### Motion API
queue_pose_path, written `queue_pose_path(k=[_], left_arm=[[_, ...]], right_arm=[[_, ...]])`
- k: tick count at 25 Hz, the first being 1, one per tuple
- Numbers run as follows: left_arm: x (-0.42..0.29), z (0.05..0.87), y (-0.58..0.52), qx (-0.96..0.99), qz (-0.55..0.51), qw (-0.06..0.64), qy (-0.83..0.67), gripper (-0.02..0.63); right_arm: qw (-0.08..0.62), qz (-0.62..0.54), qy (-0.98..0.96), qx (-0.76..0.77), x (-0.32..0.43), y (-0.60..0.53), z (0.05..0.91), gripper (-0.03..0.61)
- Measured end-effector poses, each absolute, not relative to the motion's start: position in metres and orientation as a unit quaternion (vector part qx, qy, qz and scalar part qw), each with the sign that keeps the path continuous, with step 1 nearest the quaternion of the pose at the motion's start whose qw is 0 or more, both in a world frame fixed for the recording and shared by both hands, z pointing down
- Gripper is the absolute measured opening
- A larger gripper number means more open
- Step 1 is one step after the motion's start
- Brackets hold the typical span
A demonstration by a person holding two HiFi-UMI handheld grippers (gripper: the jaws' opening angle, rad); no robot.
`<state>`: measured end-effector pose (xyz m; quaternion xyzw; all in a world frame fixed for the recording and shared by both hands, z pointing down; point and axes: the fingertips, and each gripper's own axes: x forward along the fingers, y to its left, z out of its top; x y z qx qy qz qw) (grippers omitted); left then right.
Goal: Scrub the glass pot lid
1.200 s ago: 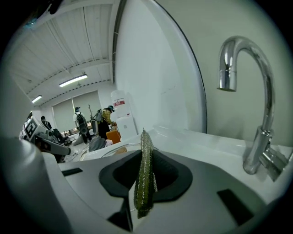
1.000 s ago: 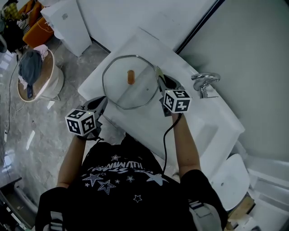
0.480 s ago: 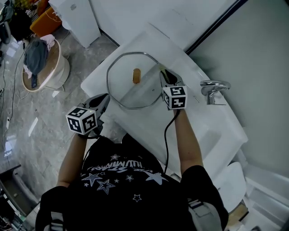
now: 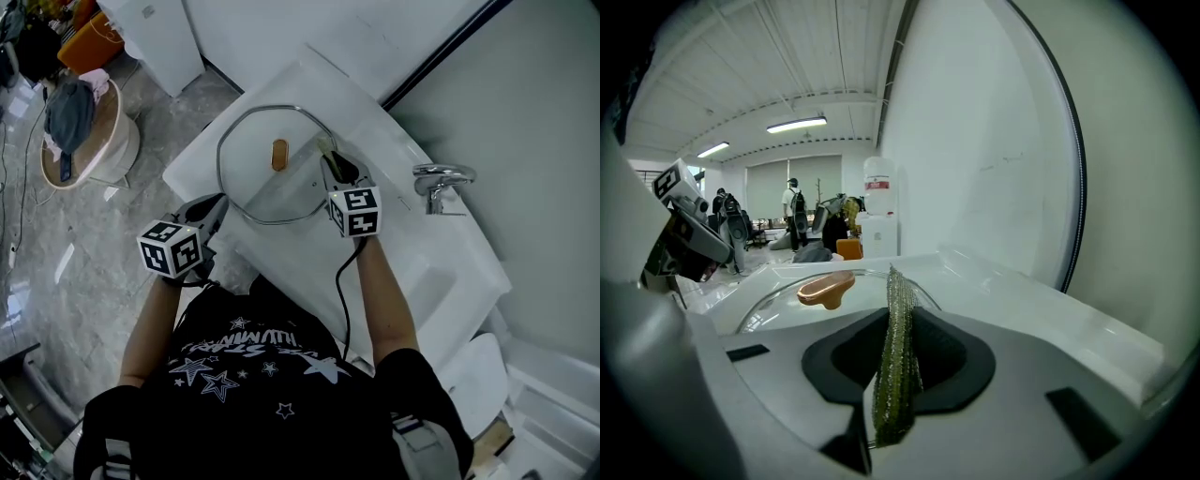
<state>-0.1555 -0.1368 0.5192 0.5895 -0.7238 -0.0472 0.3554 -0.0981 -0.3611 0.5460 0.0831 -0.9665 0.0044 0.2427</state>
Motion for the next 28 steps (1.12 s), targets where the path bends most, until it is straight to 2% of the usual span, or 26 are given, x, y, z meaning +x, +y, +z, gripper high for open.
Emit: queue_pose_path(k=[28], left_arm=[[-0.136,0.509,-0.076,0.612,-0.052,0.352,-0.706,0.008]], right_arm=[[0.23,0.026,-0.972,0.034,-0.076,-0.211,0.536,0.075]])
